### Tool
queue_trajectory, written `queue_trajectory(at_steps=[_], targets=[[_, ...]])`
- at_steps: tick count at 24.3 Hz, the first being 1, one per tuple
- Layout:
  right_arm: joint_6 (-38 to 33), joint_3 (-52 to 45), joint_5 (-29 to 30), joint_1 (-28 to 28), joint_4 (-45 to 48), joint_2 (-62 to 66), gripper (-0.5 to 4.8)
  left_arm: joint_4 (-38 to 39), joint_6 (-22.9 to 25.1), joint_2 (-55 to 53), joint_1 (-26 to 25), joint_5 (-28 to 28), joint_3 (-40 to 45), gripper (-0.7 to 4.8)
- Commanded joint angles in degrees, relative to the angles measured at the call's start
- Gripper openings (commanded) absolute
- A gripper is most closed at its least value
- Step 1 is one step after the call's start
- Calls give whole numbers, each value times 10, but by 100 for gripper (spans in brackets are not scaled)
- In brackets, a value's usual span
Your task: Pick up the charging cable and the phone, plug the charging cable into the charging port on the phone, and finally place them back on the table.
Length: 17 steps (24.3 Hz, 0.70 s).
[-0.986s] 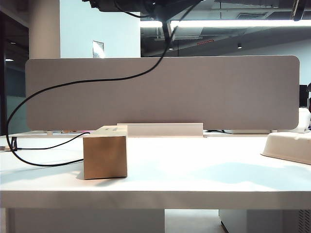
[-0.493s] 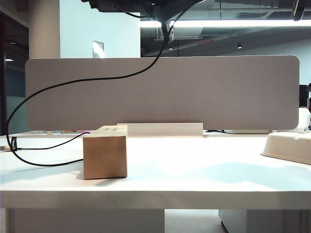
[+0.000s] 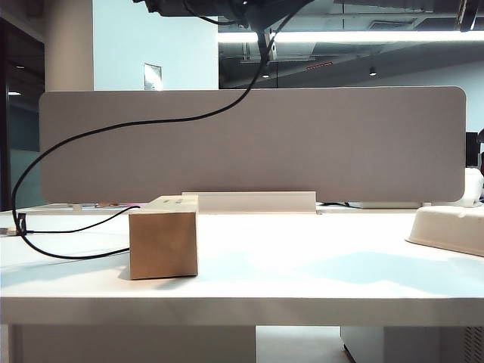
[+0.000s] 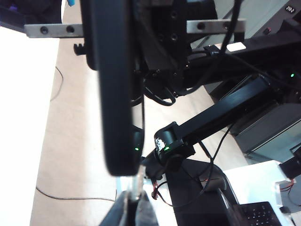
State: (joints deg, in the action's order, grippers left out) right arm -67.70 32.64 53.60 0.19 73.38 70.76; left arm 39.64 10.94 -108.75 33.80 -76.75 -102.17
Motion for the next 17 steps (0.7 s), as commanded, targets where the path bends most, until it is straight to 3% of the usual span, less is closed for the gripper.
queue_trajectory(at_steps=[1, 5, 7, 9, 11, 12, 17], targets=[[3, 4, 1, 1, 14, -2, -5, 24, -2, 4, -26, 27, -2, -7], [5, 4, 1, 1, 14, -2, -5, 58, 13, 4, -66, 66, -2, -7], [5, 4, 1, 1, 14, -2, -5, 78, 28, 4, -88, 113, -2, -6], [5, 4, 1, 1, 14, -2, -5, 106, 53, 4, -109, 222, -2, -6], [5, 4, 2, 1, 14, -2, -5, 155, 108, 4, -115, 382, -2, -6], [6, 4, 1, 1, 14, -2, -5, 168, 132, 3, -115, 427, -2, -7], [18, 4, 2, 1, 3, -2, -5, 149, 156, -11, -114, 477, -2, -7]])
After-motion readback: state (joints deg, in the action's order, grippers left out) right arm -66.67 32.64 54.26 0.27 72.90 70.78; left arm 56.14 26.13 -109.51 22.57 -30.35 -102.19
